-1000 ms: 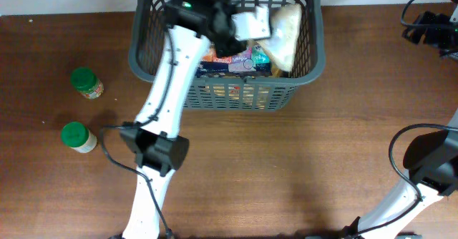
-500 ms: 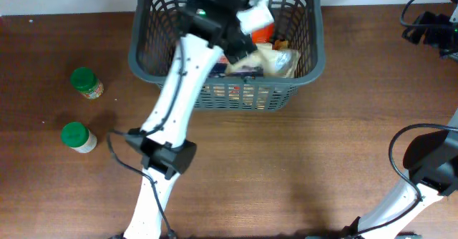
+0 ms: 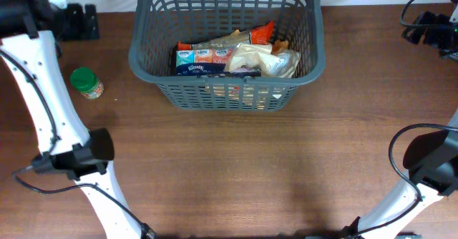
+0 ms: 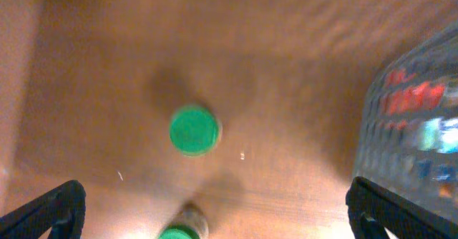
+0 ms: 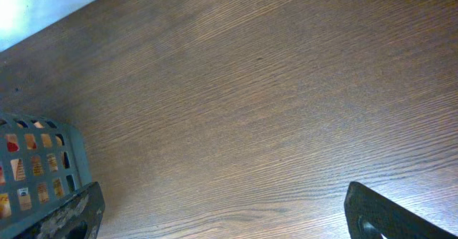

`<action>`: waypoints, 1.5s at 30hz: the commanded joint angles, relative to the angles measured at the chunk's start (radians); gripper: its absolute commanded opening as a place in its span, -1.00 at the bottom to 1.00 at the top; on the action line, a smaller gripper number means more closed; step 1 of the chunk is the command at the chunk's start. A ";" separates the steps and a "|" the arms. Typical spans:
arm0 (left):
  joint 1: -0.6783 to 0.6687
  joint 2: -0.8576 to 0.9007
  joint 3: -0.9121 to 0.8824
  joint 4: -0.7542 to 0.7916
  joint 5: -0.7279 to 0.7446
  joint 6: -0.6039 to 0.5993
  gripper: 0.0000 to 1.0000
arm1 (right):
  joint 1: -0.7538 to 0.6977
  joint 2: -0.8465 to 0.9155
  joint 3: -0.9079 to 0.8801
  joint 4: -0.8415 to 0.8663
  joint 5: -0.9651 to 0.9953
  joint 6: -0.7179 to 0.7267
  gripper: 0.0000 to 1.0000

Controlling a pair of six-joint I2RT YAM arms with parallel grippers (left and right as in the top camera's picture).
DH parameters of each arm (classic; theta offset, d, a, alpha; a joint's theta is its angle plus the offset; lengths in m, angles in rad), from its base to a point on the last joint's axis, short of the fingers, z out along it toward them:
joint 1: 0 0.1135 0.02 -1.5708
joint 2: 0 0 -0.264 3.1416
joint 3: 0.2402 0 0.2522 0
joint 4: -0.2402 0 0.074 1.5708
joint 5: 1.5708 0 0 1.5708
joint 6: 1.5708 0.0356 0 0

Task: Pack container
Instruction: 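Grasp the rear green-lidded jar with the left gripper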

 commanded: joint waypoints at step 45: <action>0.177 0.154 -0.823 0.511 0.163 -0.024 0.58 | -0.005 -0.015 -0.006 0.003 -0.005 0.005 0.97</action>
